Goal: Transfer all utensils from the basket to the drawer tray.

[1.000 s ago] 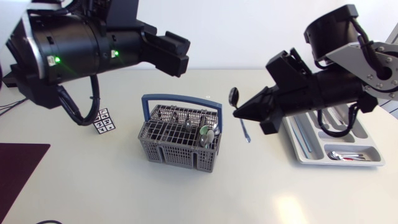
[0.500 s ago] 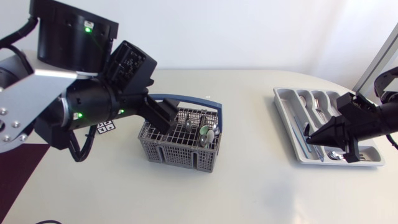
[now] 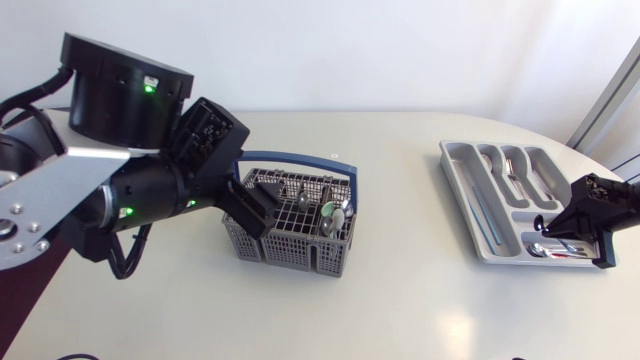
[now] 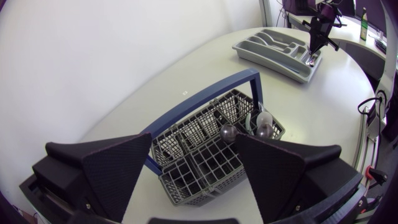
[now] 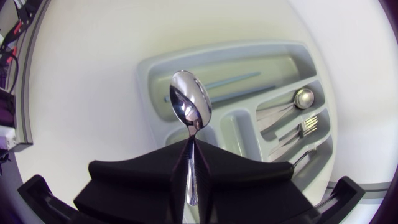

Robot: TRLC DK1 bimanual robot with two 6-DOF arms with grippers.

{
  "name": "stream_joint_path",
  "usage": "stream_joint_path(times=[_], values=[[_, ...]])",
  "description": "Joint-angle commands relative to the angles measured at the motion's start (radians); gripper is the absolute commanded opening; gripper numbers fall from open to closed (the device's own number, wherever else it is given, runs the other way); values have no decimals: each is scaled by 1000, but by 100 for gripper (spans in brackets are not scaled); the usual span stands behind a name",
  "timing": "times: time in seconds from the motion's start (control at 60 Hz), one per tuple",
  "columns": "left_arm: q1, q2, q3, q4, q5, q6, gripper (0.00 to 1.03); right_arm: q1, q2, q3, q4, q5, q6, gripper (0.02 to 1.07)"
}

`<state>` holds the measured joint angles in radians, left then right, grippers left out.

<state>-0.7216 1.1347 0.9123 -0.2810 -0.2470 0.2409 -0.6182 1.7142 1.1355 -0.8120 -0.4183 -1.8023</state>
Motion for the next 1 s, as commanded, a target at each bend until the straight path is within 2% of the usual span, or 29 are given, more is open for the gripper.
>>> stream_joint_path(times=[0.0,0.067,0.15,0.267,0.283,0.4,0.433,0.6,0.717,0.767,0.983], values=[[16,-21,-43,-7,2,23,93,-23,56,0,40,38,-65,13],[19,-26,-53,-7,2,28,93,-34,76,-19,100,67,-85,13],[27,-33,-66,-10,2,29,93,-40,78,-89,241,110,-115,15],[39,-38,-79,-10,2,32,93,-43,91,-114,315,133,-117,20],[40,-39,-82,-10,2,34,93,-43,93,-114,320,136,-117,22],[67,-61,-108,-10,2,43,93,-51,91,-128,376,136,-112,55],[79,-69,-115,-14,3,46,93,-52,84,-134,392,139,-112,59],[157,-102,-142,-24,40,60,93,-48,-13,-151,379,131,-62,68],[232,-101,-174,-20,64,81,93,-2,-166,-198,303,75,34,72],[283,-93,-196,-6,103,86,93,49,-260,-243,277,65,75,72],[329,-72,-231,20,123,110,93,298,-485,-342,221,49,351,74]])
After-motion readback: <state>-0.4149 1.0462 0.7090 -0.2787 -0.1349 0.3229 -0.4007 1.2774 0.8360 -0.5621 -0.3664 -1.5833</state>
